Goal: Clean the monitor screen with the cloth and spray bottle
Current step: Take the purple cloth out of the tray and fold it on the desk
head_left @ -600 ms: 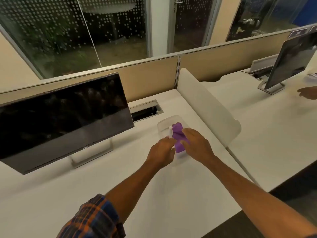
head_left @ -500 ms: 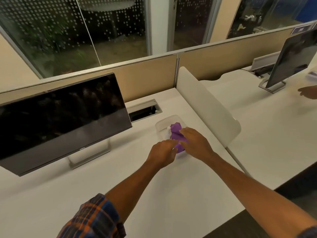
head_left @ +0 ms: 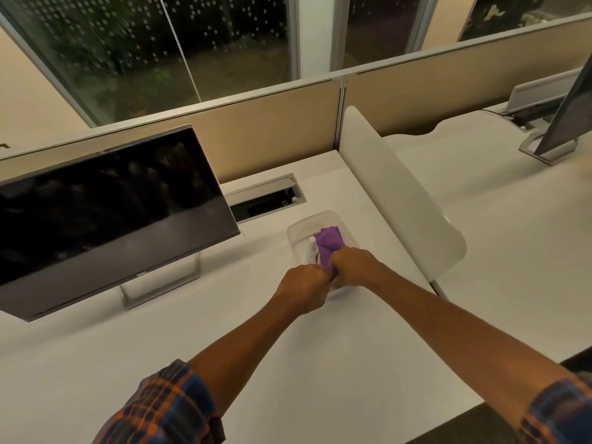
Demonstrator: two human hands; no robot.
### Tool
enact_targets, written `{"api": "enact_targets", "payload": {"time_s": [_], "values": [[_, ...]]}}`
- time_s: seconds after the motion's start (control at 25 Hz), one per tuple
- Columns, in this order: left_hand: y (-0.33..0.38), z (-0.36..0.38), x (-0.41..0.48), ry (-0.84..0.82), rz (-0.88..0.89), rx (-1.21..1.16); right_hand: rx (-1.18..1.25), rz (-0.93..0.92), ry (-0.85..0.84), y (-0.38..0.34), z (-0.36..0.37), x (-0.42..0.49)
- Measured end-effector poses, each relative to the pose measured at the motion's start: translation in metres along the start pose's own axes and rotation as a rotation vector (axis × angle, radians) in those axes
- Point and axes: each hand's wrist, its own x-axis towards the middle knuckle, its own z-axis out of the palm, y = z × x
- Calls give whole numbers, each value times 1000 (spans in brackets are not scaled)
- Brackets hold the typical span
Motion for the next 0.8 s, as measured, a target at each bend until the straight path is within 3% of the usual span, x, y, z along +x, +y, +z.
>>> {"api": "enact_targets", "payload": {"time_s": [0.44, 0.64, 0.8], "values": [[-1, 9, 2, 22, -7, -7, -15, 25, -34, 3, 5, 16], [-2, 11, 2, 19, 0, 23, -157, -74, 82, 1, 11, 16], [-3, 10, 3, 3, -12, -8, -153, -42, 94, -6, 12, 20]]}}
